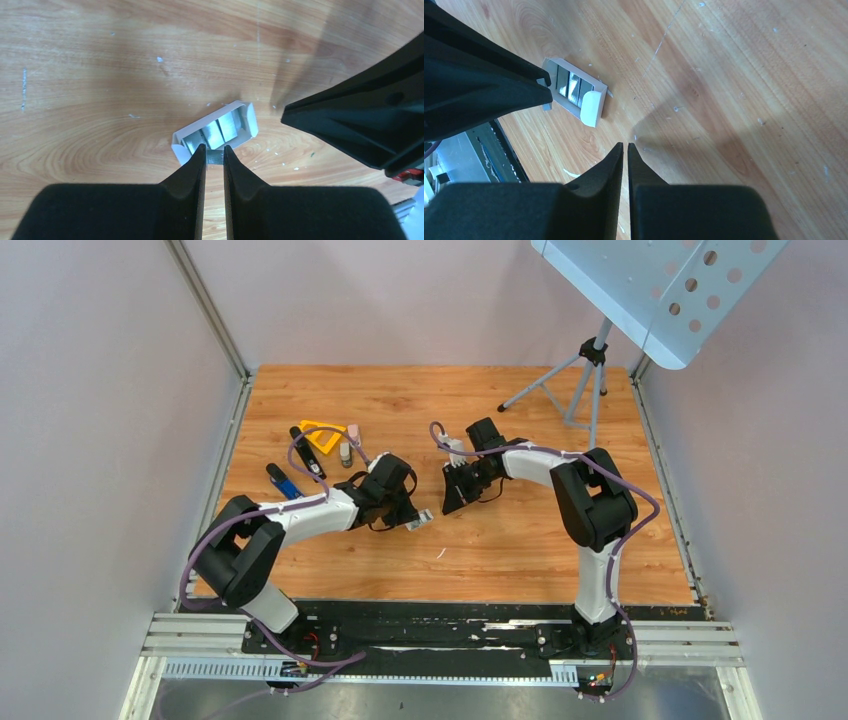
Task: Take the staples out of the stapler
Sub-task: Place the staple in the staple box.
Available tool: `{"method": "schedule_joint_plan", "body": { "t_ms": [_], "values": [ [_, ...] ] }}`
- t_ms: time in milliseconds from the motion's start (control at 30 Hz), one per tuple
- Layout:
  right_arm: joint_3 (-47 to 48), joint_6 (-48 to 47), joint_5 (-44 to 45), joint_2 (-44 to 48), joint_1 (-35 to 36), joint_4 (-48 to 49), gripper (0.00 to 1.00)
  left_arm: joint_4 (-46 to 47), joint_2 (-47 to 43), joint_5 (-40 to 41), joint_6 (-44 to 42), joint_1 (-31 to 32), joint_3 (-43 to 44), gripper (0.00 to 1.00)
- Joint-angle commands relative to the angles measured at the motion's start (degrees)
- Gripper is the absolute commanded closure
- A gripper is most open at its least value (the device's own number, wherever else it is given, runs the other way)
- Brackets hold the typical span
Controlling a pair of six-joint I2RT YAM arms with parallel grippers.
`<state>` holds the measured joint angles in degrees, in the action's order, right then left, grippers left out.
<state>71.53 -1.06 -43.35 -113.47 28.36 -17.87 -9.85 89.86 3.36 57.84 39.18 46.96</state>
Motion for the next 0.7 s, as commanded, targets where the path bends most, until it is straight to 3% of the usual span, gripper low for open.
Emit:
{"method": "schedule_joint_plan", "body": {
  "t_ms": [0,667],
  "values": [
    [1.41,0.71,0.29,-1.06,0.56,-1.62,0.9,-3.12,0.92,3.03,1.28,0.46,1.44,0.92],
    [0.84,0.71,-0.06,-0.83,0.8,-1.64,0.9,-5.25,2.01,5.02,1.44,0.54,3.02,0.9]
  ]
}}
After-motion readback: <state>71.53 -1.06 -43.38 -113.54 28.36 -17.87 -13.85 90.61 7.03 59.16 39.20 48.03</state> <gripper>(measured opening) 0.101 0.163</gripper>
